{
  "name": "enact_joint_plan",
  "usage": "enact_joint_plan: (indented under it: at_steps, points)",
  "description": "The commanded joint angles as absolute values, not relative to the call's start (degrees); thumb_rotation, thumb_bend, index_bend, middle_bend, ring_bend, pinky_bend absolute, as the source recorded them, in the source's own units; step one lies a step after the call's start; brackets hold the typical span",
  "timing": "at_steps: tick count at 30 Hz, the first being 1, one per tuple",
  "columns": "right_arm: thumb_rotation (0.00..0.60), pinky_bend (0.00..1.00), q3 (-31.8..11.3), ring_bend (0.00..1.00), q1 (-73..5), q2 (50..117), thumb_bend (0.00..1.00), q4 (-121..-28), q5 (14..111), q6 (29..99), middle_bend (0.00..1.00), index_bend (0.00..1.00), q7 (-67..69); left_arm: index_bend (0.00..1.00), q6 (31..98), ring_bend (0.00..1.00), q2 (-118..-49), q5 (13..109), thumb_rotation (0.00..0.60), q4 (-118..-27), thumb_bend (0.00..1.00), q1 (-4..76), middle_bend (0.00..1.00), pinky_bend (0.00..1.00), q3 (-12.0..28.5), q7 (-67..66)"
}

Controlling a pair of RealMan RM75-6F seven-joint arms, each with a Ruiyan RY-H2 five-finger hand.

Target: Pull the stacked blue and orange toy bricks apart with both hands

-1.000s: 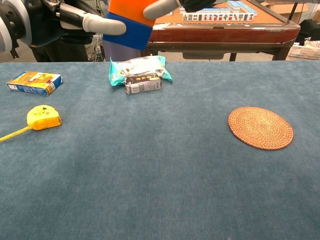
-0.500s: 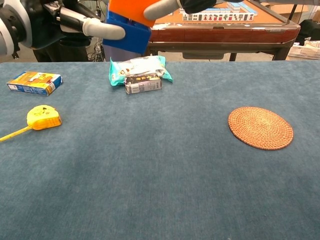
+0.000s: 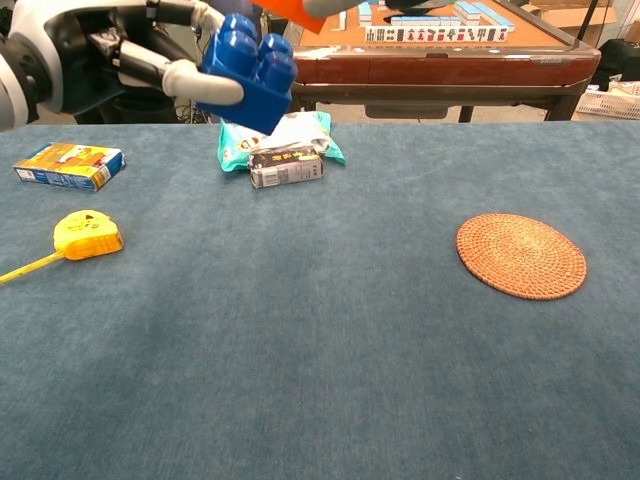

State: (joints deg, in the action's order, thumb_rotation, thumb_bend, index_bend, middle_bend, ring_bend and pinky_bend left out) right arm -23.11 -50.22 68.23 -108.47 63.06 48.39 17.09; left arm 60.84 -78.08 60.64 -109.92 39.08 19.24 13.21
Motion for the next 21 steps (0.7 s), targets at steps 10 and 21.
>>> enact_joint_plan:
  at_steps: [10, 21]
  points:
    - [0.6, 1.0, -16.19, 1.0, -48.62, 70.78, 0.52, -101.59, 60.75, 51.68, 1.0, 0.69, 4.34, 0.92, 59.26, 1.0, -80.44, 57.2, 0.6, -105.99, 0.01, 40.48, 1.0, 1.0, 15.76, 4.35]
    - [0.6, 1.0, -11.47, 1.0, -50.06, 79.3, 0.23, -91.49, 56.19, 51.1, 1.0, 0.46, -7.07, 0.49, 56.89, 1.0, -84.26, 50.51, 0.6, -101.54, 0.01, 43.37, 1.0, 1.0, 15.4, -1.71]
